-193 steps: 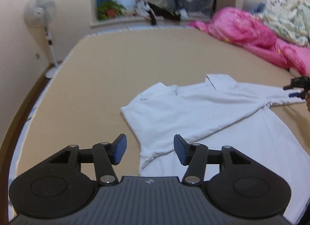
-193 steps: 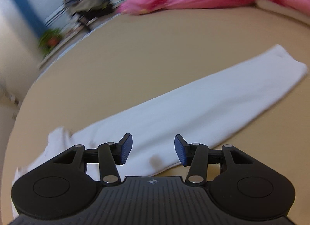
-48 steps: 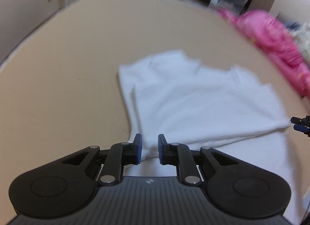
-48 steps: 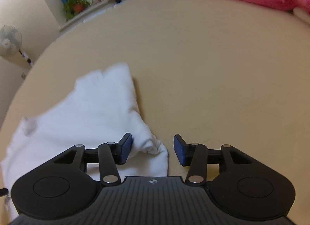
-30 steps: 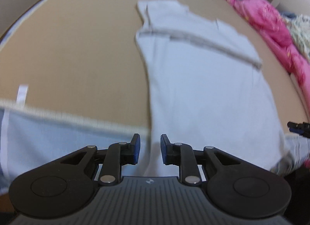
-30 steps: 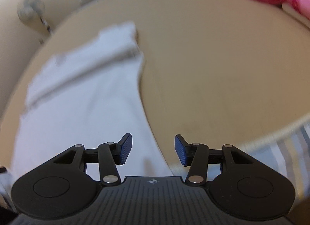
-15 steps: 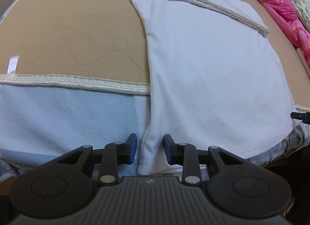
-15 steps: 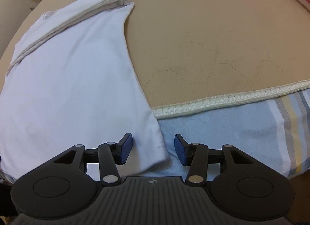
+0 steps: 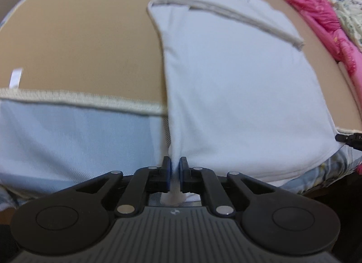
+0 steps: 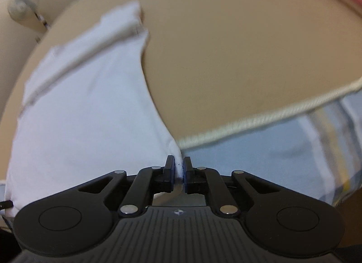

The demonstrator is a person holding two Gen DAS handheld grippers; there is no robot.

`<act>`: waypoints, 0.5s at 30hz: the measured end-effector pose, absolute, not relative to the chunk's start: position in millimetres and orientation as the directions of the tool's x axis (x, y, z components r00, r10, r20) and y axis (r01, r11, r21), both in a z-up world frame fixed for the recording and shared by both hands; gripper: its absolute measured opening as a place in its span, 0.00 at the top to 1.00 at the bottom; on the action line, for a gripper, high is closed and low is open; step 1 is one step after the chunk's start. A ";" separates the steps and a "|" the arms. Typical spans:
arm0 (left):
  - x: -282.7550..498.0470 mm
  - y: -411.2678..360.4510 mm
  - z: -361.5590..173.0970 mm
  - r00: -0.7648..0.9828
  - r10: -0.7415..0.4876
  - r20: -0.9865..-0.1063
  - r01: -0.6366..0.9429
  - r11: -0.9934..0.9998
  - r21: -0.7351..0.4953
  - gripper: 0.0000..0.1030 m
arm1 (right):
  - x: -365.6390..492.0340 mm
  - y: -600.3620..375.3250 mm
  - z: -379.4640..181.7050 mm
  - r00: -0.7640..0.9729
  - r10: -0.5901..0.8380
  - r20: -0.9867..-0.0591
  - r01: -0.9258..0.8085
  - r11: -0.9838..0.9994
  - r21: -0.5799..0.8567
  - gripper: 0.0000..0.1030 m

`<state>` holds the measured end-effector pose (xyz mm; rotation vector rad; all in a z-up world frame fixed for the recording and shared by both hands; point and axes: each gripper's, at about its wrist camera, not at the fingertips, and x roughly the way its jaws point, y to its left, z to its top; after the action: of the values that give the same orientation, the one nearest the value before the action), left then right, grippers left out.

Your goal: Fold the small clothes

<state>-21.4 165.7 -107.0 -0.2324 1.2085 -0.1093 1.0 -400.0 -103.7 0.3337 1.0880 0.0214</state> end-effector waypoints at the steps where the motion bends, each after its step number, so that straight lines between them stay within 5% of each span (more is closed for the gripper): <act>1: -19.4 166.5 -108.5 0.342 -0.207 -0.917 -0.049 0.970 -0.237 0.88 | 2.6 -398.2 -109.1 0.442 0.173 -0.880 0.150 0.953 0.262 0.91; 9: -17.3 158.1 -117.3 0.326 -0.190 -0.926 -0.044 0.976 -0.215 0.86 | 6.0 -392.4 -120.7 0.408 0.149 -0.901 0.148 0.963 0.227 0.88; 15: -20.7 148.5 -98.7 0.403 -0.194 -0.894 0.025 0.979 -0.201 0.96 | 7.0 -390.4 -106.2 0.481 0.158 -0.862 0.128 0.960 0.247 0.94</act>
<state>-20.7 148.5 -98.7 -0.1653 1.1492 -0.1393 7.0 -390.4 -106.2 0.2957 1.0735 0.0190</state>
